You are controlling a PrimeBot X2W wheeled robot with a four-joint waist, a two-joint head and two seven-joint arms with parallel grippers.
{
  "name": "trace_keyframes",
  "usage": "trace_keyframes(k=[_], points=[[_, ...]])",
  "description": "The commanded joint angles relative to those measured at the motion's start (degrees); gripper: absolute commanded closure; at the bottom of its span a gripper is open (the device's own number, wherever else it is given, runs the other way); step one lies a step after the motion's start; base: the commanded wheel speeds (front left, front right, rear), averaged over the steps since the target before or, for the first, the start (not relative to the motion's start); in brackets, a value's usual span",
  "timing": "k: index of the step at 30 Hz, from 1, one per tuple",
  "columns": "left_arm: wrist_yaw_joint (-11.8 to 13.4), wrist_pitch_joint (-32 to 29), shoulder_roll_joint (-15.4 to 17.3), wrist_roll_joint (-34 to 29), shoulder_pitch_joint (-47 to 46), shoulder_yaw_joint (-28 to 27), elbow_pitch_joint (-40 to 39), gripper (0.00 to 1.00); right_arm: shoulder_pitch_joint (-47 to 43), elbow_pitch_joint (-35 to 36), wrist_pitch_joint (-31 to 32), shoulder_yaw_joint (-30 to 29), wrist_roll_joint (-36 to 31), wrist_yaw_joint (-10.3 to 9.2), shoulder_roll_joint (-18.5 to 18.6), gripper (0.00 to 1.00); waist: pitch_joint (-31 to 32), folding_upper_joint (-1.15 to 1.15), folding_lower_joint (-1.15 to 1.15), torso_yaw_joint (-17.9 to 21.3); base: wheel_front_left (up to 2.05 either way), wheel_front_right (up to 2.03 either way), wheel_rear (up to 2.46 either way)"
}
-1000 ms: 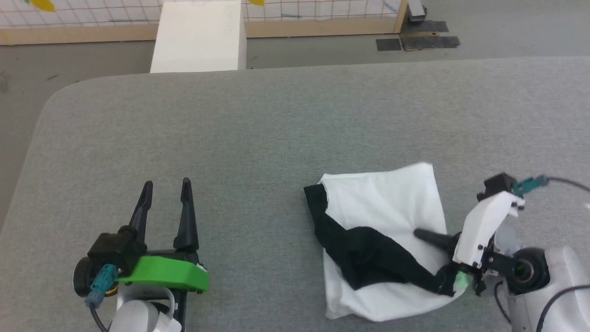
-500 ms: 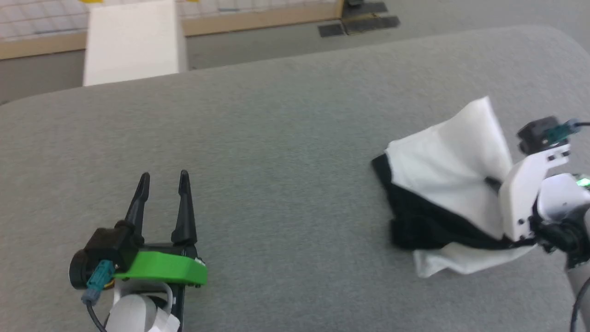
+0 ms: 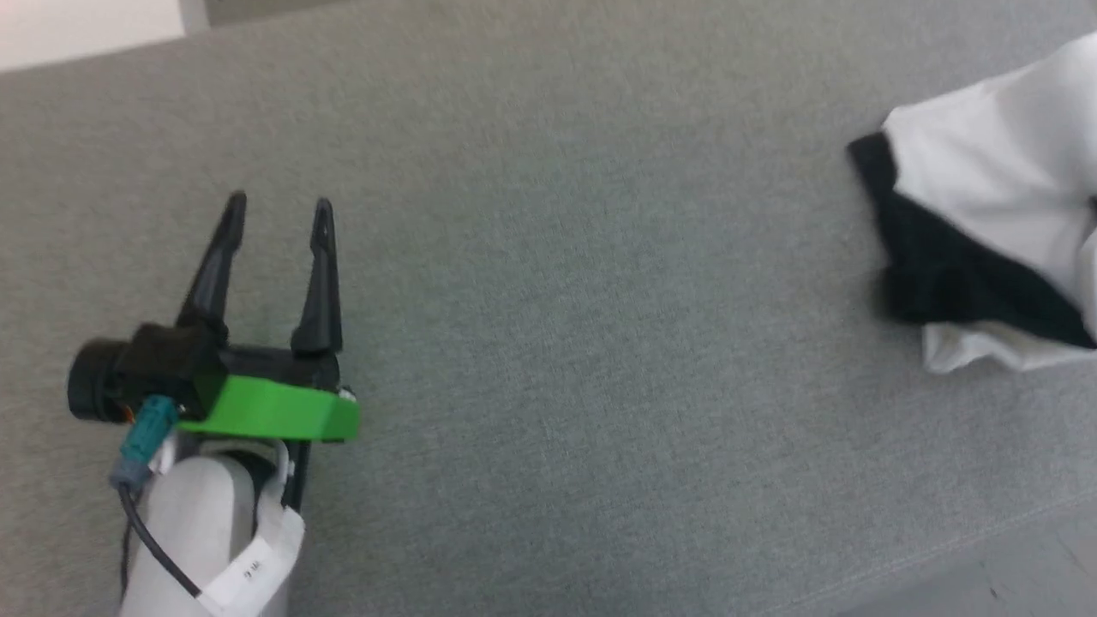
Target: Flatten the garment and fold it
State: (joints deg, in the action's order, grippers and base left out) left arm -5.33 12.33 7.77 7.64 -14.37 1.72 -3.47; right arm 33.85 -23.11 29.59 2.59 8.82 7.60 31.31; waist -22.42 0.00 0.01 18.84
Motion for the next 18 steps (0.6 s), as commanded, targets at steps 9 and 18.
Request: trace_keyframes(k=[9,18], points=[[-0.65,-4.02,3.56,-1.67,-3.48,0.68,-4.91,0.00,8.92,-8.05,-9.26,-12.71,-14.98,-0.11,-2.24,1.00,-10.45,0.00,-0.01,1.90,0.00,0.00,0.00],[-0.37,-5.13,4.51,-1.40,-2.95,0.60,-6.36,0.00,13.36,-14.82,-17.00,-20.02,-22.42,-0.11,-4.57,0.00,-11.09,0.00,-0.01,0.69,0.00,0.00,0.00]])
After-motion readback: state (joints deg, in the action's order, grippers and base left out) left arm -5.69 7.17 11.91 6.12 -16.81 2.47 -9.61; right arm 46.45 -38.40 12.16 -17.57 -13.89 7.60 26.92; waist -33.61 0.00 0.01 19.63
